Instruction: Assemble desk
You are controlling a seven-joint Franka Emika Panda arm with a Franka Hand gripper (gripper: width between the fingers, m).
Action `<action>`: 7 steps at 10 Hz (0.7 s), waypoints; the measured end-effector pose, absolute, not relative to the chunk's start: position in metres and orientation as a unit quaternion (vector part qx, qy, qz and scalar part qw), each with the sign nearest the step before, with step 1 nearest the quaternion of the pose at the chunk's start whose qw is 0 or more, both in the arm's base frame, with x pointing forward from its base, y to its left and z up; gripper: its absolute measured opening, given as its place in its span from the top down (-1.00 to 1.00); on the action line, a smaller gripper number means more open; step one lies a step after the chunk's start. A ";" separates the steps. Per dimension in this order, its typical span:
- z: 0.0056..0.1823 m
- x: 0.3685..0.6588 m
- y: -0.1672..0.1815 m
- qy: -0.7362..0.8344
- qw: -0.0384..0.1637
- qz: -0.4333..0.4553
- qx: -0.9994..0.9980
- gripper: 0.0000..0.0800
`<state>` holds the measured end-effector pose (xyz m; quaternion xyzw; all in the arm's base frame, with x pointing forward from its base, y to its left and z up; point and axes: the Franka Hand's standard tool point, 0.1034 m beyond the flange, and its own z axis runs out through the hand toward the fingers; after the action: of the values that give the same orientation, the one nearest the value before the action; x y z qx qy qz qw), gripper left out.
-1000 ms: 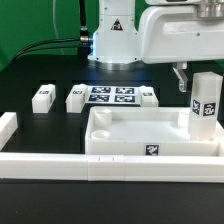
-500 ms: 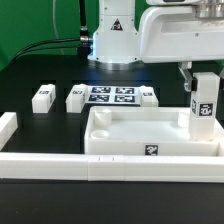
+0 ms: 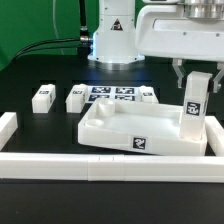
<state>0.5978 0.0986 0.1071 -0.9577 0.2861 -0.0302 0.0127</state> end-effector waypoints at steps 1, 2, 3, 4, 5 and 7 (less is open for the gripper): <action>0.107 0.597 0.093 0.334 0.010 -0.030 -0.942 0.26; 0.107 0.596 0.089 0.356 0.009 -0.030 -0.934 0.26; 0.107 0.596 0.086 0.357 0.007 -0.029 -0.934 0.26; 0.106 0.595 0.086 0.357 0.007 -0.028 -0.934 0.26; 0.106 0.595 0.087 0.357 0.007 -0.028 -0.934 -0.29; 0.108 0.594 0.088 0.346 0.007 -0.026 -0.938 -0.52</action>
Offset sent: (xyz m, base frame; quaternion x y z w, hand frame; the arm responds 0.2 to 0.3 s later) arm 0.0000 0.0000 0.0000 0.0000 0.0000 0.0000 1.0000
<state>0.5938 0.0876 0.1085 -0.9379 0.3458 -0.0264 0.0075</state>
